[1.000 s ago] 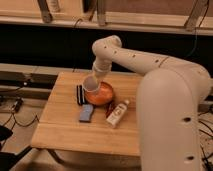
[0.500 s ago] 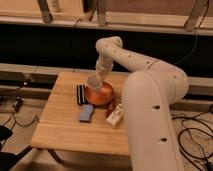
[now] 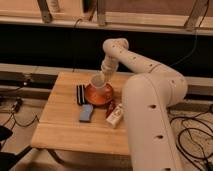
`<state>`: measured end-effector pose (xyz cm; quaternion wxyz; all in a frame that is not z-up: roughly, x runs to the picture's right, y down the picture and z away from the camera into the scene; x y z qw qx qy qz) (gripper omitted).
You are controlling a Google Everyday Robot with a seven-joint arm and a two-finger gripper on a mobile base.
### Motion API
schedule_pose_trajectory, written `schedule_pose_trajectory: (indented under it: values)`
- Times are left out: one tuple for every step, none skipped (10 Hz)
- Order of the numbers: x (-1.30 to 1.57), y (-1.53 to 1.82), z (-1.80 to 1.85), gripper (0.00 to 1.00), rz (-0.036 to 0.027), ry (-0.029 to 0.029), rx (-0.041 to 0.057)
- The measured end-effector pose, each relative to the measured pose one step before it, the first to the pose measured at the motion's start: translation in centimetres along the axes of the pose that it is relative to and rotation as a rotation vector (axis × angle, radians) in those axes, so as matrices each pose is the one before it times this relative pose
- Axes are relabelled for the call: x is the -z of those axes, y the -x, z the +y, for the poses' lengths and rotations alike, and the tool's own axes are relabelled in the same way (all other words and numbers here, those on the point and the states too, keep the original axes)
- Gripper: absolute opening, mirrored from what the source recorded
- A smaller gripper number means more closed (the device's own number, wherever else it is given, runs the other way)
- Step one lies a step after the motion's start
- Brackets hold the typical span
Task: Place the ceramic cup in the ceramic bowl
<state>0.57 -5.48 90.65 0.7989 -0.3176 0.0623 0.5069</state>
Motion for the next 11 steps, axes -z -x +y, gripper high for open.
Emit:
schedule_pose_trajectory:
  values:
    - [0.000,-0.017,-0.026,0.39,0.00012,-0.00022,-0.00028]
    - [0.013,-0.028,-0.043,0.47,-0.00009,0.00003,-0.00078]
    - [-0.024,0.033,0.064,0.59,0.00020,0.00028,0.00088]
    - [-0.002,-0.014,-0.016,0.69,0.00010,-0.00007,-0.00020]
    - [0.007,-0.007,-0.015,0.77,-0.00010,-0.00008,-0.00028]
    - [-0.008,-0.004,0.007,0.80,0.00019,0.00008,0.00008]
    - [0.028,0.000,-0.022,0.80,-0.00037,-0.00018,-0.00035]
    - [-0.008,-0.007,-0.005,0.80,0.00015,-0.00004,-0.00001]
    - [-0.008,-0.007,0.005,0.80,0.00019,0.00008,0.00004]
    - [0.003,-0.002,-0.004,0.80,-0.00003,-0.00004,-0.00007]
    - [0.002,-0.001,-0.004,0.80,-0.00006,0.00001,-0.00006]
